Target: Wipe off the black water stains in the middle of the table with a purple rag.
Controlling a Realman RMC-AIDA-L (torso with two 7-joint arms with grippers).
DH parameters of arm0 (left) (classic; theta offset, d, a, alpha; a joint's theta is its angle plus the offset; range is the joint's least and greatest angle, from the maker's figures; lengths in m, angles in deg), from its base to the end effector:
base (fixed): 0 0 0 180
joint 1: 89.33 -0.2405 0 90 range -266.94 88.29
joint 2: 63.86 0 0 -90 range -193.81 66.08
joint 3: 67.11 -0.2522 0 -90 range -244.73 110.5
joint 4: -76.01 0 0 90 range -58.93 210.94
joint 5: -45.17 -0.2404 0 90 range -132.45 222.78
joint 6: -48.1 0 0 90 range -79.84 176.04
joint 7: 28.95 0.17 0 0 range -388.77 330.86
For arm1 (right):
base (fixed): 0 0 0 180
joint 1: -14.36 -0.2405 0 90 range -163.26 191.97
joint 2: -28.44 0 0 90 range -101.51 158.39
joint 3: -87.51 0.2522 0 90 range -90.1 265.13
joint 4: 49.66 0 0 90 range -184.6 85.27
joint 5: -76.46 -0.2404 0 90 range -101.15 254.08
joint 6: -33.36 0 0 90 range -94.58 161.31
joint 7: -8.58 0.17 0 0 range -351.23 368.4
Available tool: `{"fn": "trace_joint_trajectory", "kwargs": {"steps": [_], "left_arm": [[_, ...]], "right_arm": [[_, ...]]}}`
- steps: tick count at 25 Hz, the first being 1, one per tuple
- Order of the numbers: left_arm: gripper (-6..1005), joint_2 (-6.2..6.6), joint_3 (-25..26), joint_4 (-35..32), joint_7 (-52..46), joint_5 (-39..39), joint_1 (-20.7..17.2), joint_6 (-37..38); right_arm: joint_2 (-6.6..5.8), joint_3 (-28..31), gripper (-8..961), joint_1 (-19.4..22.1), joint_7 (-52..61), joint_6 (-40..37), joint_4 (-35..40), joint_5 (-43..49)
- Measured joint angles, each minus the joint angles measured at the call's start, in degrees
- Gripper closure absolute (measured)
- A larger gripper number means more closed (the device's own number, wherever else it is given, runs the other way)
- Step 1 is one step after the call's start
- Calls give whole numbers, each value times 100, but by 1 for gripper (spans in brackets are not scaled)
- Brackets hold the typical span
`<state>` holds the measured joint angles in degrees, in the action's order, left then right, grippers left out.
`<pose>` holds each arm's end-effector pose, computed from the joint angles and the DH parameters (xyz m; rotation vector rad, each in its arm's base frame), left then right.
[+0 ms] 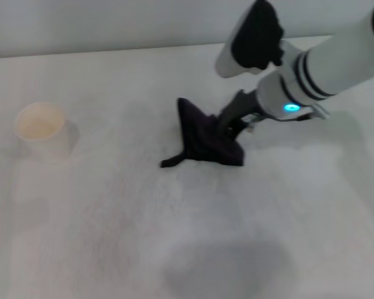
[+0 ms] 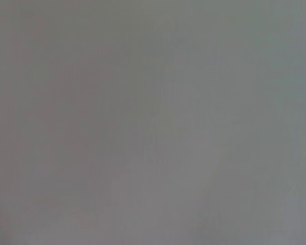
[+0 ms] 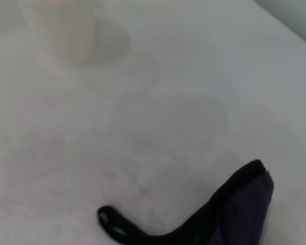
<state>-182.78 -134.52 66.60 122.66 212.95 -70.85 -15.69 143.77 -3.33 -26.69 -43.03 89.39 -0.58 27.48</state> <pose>-0.4068 0.3424 0.0205 -1.3948 -0.7865 -0.7595 0.2085 0.4351 -0.0900 -2.6600 0.6051 -0.3025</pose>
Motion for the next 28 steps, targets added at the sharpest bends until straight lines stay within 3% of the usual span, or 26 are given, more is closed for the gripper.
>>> {"fn": "trace_joint_trajectory", "kwargs": {"steps": [6,21,27,28], "left_arm": [[120,0,0,0,0,0,19,-3],[120,-9,34,0,0,0,28,-2],[120,-17,144,0,0,0,25,-2],[120,-17,143,0,0,0,26,-2]], "right_arm": [[-10,777,831,380,-5,601,365,669],[20,817,815,861,16,212,952,854],[7,1017,594,1221,-43,87,1443,522],[7,1100,470,1261,-84,28,1456,417]]}}
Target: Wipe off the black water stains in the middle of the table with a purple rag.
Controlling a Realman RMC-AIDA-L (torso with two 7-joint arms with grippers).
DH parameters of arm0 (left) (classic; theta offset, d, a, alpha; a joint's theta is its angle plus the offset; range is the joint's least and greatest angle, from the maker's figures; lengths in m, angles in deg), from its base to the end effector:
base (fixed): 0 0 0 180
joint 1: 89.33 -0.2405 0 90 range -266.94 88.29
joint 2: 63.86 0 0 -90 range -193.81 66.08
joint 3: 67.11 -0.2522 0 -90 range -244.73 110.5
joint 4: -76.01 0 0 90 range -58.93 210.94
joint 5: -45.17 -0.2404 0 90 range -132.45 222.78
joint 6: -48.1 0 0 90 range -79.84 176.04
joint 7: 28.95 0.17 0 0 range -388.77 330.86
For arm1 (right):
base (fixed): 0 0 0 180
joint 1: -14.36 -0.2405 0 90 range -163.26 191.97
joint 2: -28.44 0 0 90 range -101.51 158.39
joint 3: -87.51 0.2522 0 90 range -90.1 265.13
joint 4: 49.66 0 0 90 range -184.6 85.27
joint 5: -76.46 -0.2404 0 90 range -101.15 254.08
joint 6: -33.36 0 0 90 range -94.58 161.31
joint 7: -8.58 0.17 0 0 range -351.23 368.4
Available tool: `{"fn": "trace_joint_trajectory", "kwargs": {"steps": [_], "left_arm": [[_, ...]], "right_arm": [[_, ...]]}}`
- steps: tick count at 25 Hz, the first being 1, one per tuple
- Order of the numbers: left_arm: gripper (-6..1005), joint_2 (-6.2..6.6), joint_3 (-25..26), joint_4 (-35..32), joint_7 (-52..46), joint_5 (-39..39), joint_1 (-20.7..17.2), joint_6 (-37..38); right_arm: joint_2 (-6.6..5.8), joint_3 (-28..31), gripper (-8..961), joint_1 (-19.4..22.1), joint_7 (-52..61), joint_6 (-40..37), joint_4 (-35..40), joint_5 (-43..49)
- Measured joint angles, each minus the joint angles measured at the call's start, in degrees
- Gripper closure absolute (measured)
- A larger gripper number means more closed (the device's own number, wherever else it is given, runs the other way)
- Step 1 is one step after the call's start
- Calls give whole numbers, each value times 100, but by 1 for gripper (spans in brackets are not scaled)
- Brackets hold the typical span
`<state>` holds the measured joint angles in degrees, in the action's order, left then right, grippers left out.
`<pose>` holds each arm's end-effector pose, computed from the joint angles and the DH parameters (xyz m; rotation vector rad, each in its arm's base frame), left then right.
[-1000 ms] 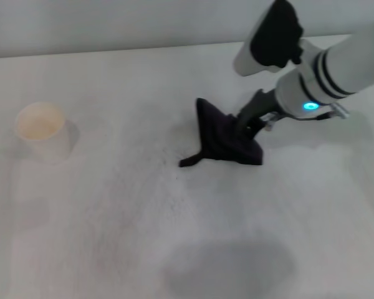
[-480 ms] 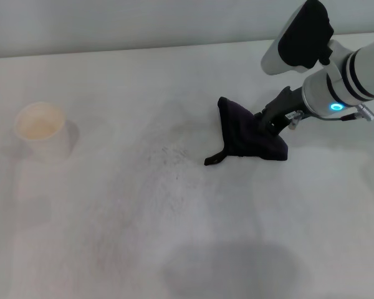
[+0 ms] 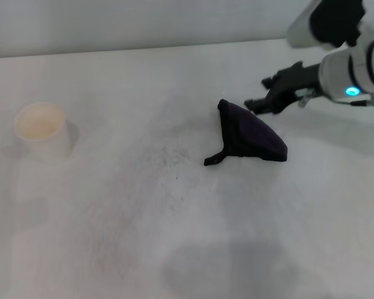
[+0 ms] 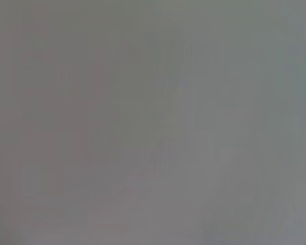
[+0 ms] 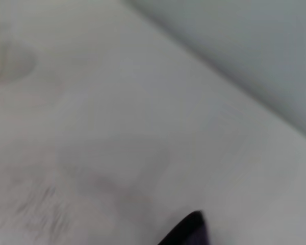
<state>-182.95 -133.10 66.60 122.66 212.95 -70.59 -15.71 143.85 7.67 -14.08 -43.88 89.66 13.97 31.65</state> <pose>-0.4072 0.3436 0.0233 -1.3709 -0.7892 -0.7671 0.2417 0.4367 -0.0180 -2.4393 0.6810 -0.1471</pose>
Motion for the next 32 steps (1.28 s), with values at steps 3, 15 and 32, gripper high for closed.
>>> {"fn": "trace_joint_trajectory", "kwargs": {"steps": [3,15,32], "left_arm": [[119,5,-1,0,0,0,8,0],[119,18,42,0,0,0,59,52],[119,26,287,4,9,0,206,163]], "right_arm": [[-1,444,306,169,-438,-190,-56,-763],[-15,3200,94,463,-4830,924,-3021,-6582],[24,4797,77,359,-10484,-44,-5728,-8656]]}}
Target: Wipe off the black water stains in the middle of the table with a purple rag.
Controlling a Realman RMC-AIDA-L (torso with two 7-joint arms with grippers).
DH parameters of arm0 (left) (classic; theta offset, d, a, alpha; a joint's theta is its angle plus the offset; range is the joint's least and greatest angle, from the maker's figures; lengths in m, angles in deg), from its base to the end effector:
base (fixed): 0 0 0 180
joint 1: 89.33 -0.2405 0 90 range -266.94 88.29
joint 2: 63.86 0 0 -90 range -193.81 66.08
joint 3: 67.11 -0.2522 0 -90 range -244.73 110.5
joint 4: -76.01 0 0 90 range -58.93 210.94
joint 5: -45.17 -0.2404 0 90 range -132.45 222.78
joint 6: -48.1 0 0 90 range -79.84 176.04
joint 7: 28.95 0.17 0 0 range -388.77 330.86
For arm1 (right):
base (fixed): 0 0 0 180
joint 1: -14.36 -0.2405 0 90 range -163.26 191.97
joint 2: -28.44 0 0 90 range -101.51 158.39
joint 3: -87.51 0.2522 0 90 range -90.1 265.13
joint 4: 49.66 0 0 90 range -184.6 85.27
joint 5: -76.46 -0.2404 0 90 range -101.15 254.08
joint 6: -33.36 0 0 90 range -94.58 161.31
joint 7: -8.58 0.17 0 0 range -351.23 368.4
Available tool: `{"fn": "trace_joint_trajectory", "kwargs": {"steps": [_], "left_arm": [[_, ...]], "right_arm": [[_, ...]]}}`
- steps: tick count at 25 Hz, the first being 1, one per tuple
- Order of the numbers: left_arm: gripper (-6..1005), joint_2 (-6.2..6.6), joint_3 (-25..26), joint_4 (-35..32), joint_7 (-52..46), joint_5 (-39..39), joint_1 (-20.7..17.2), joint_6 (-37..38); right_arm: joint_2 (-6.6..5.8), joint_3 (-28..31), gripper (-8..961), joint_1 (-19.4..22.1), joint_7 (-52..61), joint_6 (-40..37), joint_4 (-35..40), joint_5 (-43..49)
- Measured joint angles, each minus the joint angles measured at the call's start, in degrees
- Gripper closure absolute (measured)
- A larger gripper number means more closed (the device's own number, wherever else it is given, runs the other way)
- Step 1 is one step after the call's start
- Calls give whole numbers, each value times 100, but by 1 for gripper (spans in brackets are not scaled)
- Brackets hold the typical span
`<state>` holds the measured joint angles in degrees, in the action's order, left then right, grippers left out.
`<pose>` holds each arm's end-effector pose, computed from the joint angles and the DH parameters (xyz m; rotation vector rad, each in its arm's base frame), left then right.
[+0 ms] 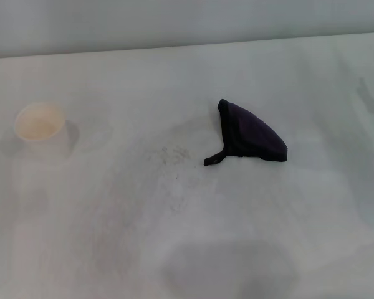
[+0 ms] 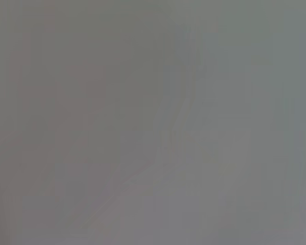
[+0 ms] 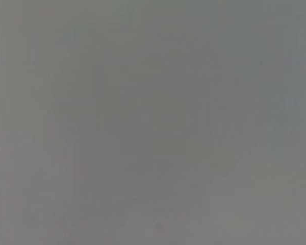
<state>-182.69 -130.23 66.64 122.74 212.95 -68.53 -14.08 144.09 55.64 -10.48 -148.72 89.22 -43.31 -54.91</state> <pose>-0.4052 0.3573 0.0315 -1.3357 -0.7930 -0.7733 0.4258 0.3713 0.0402 -1.4728 0.7269 0.5135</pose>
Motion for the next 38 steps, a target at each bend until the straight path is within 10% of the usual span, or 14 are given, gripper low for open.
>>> {"fn": "trace_joint_trajectory", "kwargs": {"steps": [38], "left_arm": [[119,-18,64,31,-11,0,168,110]], "right_arm": [[-6,85,77,-317,-16,-169,9,-20]]}}
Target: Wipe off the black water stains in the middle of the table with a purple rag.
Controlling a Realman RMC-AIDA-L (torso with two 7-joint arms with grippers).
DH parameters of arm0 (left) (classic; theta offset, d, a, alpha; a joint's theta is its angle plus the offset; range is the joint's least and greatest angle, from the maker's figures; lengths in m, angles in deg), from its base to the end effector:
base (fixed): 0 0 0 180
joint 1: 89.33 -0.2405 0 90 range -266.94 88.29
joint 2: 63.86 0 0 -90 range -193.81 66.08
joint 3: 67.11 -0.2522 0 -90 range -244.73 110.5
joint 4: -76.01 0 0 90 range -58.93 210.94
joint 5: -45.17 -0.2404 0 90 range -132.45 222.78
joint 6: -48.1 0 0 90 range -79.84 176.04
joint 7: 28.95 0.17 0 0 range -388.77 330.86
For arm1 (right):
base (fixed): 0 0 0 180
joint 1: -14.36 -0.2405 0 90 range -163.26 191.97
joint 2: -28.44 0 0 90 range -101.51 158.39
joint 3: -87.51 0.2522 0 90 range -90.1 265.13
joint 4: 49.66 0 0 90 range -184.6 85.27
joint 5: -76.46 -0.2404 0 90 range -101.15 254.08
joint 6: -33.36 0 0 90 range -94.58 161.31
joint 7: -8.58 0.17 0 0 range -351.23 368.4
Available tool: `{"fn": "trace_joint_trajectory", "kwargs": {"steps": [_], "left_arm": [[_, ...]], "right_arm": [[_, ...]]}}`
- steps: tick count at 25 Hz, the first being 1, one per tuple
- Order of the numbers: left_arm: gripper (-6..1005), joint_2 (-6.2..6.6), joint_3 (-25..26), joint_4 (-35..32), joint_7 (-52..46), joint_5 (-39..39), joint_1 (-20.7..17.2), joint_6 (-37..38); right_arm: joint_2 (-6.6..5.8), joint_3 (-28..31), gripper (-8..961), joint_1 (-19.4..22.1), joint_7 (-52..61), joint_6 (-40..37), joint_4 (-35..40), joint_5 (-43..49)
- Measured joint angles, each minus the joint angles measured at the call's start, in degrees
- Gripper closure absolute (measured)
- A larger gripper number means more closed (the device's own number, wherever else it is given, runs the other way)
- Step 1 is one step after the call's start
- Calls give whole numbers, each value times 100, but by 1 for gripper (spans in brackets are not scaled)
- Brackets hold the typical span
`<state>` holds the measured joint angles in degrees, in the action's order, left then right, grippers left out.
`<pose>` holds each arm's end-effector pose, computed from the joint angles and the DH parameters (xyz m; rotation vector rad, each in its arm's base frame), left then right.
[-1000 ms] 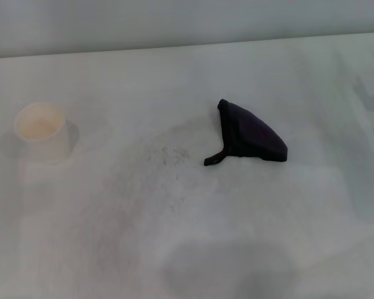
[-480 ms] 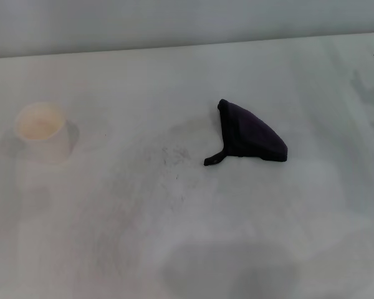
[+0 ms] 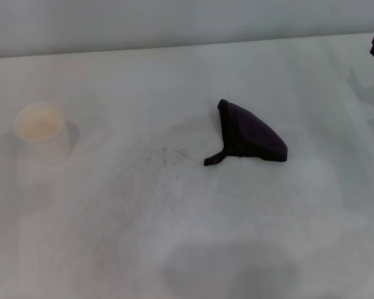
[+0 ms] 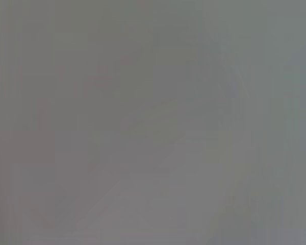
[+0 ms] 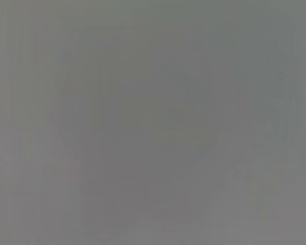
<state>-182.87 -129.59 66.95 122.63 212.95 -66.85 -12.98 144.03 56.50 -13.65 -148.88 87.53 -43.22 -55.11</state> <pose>-0.3990 0.3674 0.0289 -1.3381 -0.8023 -0.7827 0.4108 0.3939 0.0419 -1.4773 0.7127 0.5334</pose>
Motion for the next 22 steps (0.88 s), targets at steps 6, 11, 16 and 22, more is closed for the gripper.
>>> {"fn": "trace_joint_trajectory", "kwargs": {"steps": [6,11,16,22], "left_arm": [[119,-4,168,0,2,0,-4,4],[120,-8,175,26,2,0,1,7],[119,-8,175,34,3,0,2,18],[119,-9,173,36,3,0,2,67]], "right_arm": [[6,187,77,-15,28,-8,-29,-13],[4,194,77,-28,-7,-13,-30,-17],[2,199,77,-29,-11,-13,-30,-18],[17,175,77,-29,5,-14,-46,-8]]}}
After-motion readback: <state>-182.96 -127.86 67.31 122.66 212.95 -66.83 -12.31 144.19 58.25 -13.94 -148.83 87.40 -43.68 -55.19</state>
